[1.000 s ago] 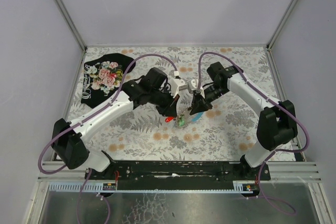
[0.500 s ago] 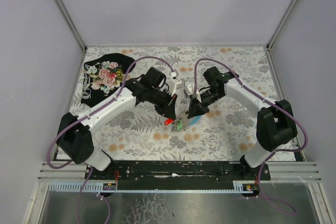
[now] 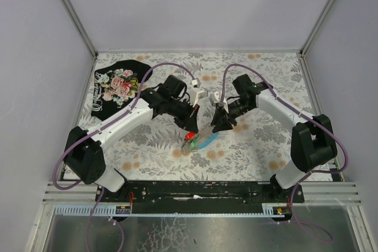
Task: Remove the keys from the keyring
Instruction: Pick up the key from the keyring.
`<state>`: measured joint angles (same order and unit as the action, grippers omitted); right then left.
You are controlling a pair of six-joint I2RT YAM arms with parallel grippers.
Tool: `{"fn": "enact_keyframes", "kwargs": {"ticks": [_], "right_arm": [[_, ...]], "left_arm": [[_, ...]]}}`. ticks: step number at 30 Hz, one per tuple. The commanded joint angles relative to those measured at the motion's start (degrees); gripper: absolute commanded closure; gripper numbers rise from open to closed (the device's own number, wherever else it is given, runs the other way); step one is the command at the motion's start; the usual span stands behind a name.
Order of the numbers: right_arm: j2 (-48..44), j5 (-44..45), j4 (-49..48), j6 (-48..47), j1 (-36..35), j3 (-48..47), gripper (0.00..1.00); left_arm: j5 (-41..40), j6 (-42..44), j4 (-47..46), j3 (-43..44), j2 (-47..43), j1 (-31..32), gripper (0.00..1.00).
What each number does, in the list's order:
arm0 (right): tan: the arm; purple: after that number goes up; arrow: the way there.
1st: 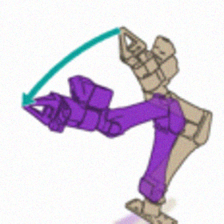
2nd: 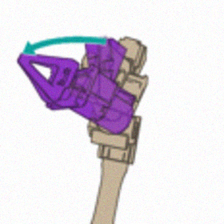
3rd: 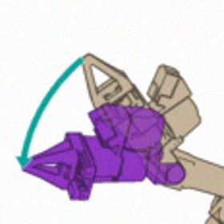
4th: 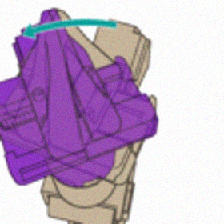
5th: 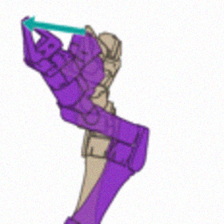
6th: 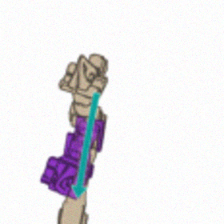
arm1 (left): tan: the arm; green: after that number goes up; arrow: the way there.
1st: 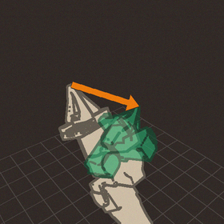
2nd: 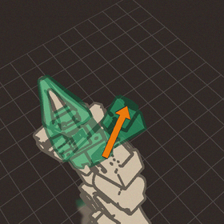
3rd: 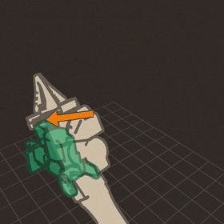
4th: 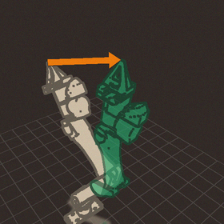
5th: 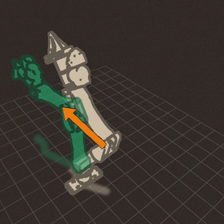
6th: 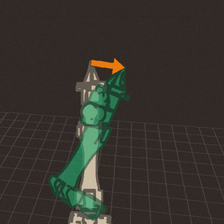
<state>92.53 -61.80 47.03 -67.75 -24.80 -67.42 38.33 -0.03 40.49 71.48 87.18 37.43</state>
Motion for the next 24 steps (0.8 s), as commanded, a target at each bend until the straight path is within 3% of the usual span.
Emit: {"fn": "enact_keyframes", "kwargs": {"ticks": [1, 12, 20, 24], "right_arm": [[0.4, -5.5, 4.6, -0.7, 3.7, -3.5, 0.59], [-1.6, -13.8, 15.5, -9.6, 4.7, -6.0, 0.51], [2.2, -21.0, 35.6, -34.1, 4.5, -8.4, 0.62], [4.7, -19.5, 35.9, -34.5, 3.3, -8.9, 0.66]], "left_arm": [[0.1, -0.2, -4.4, -0.8, -0.4, -0.4, 1.0], [0.9, 3.3, -4.6, -0.6, -2.0, -0.3, 1.0], [2.1, 3.2, -5.6, 1.0, -2.3, -0.4, 1.0], [2.8, 3.1, -5.6, 2.0, -2.2, -0.3, 1.0]]}}
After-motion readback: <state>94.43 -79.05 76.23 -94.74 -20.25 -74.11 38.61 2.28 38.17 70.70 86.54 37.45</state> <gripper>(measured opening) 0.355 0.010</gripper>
